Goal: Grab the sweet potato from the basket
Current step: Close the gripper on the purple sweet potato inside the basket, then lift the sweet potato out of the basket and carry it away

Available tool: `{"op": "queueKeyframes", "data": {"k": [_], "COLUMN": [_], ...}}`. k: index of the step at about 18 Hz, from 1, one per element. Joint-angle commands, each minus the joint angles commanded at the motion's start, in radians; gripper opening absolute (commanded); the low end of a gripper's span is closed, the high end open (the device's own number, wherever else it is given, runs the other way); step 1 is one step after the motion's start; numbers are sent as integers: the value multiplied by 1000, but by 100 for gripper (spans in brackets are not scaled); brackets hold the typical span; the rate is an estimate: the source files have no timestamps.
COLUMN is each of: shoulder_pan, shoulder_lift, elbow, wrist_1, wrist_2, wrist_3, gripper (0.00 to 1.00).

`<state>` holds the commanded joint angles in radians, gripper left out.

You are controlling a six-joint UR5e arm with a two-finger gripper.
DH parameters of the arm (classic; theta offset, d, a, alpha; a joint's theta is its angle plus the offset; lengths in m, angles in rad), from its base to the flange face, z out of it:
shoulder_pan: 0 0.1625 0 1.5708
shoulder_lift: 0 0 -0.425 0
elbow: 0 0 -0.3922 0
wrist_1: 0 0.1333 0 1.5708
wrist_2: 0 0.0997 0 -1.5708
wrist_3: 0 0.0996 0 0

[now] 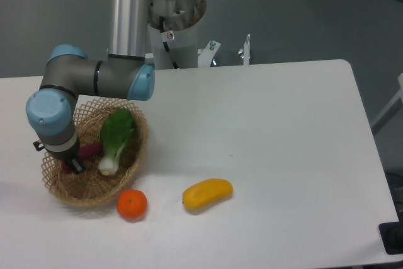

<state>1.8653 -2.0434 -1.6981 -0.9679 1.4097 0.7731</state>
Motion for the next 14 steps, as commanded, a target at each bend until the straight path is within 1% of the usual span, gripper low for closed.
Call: {"op": "queueKeyframes", "data": {"k": [3, 7, 10, 14], "shoulder_pan": [9, 38, 78, 170], "shoulder_lift": [25, 40, 51, 74], "elbow": [6, 44, 78, 112], "wrist_1": [2, 2, 3, 5], "wrist_2": [-8, -9, -5, 2], "wrist_3": [-2, -8, -8, 0], "gripper": [10, 12, 12, 12]}}
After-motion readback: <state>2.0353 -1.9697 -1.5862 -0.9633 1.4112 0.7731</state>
